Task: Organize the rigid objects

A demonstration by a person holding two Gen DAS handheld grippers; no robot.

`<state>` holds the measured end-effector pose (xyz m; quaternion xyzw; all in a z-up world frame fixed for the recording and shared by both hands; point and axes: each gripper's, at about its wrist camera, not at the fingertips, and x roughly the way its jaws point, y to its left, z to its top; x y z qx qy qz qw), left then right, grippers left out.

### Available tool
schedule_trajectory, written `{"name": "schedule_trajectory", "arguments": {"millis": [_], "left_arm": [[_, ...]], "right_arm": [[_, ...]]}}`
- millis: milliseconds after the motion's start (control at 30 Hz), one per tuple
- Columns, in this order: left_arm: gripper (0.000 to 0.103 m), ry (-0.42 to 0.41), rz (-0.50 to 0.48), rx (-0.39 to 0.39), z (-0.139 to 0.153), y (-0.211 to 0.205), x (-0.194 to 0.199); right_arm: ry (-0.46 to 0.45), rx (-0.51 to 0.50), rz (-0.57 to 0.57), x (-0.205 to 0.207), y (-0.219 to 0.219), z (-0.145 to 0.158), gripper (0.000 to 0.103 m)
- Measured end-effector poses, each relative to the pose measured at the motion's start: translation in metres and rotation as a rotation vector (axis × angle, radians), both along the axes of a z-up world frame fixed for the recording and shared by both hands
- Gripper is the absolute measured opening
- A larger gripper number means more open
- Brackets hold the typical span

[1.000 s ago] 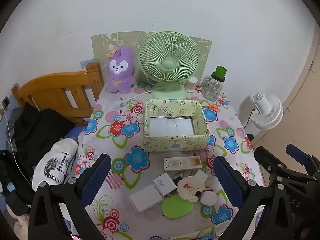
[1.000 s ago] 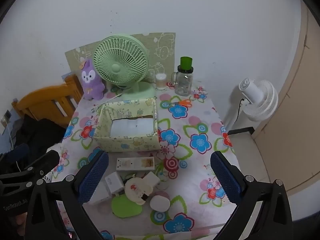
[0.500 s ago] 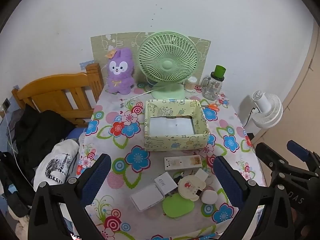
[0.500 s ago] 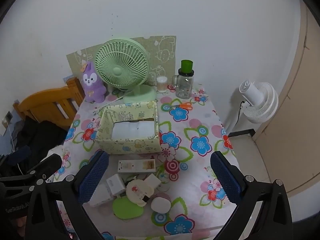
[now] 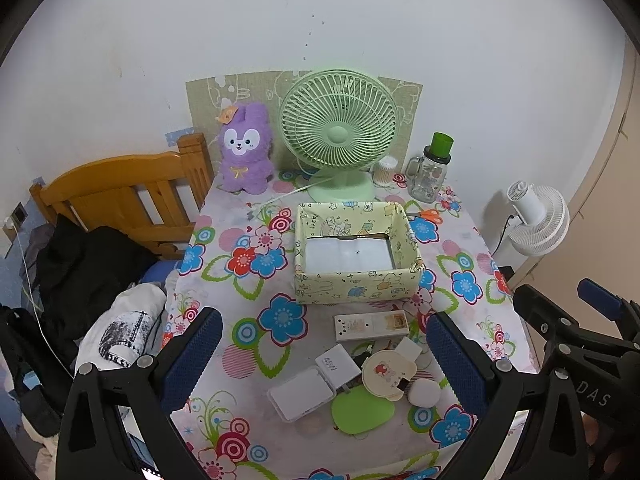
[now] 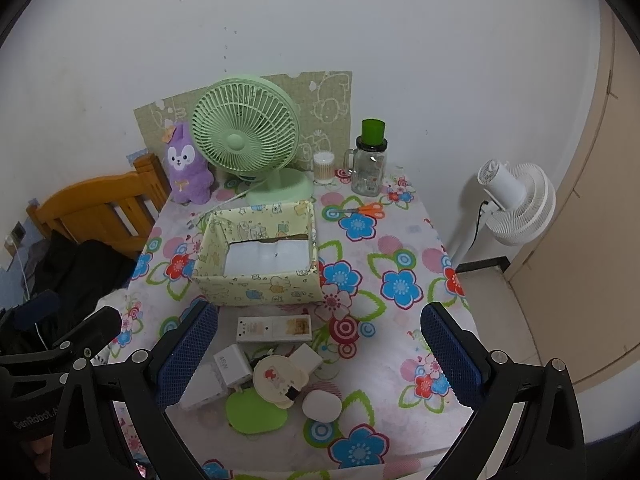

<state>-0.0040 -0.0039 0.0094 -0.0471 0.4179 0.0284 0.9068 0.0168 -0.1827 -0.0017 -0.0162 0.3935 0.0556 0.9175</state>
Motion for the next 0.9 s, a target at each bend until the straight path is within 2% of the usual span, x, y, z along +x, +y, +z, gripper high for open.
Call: {"name": "schedule_trajectory", "arguments": {"millis": [500,900], "left_arm": [[0.103,0.009,0.002,-0.004,0.0035,0.0026,-0.0021],[0.103,-0.002,0.015,0.028,0.0030,-0.0015,-0.0044]], "right_arm": [[-0.002,-0.004,0.004,-0.0003,-0.0002,0.0023,0.101],[-0.004,-0.009,0.005,-0.0012,0.0001,0.0027,0.101]]}}
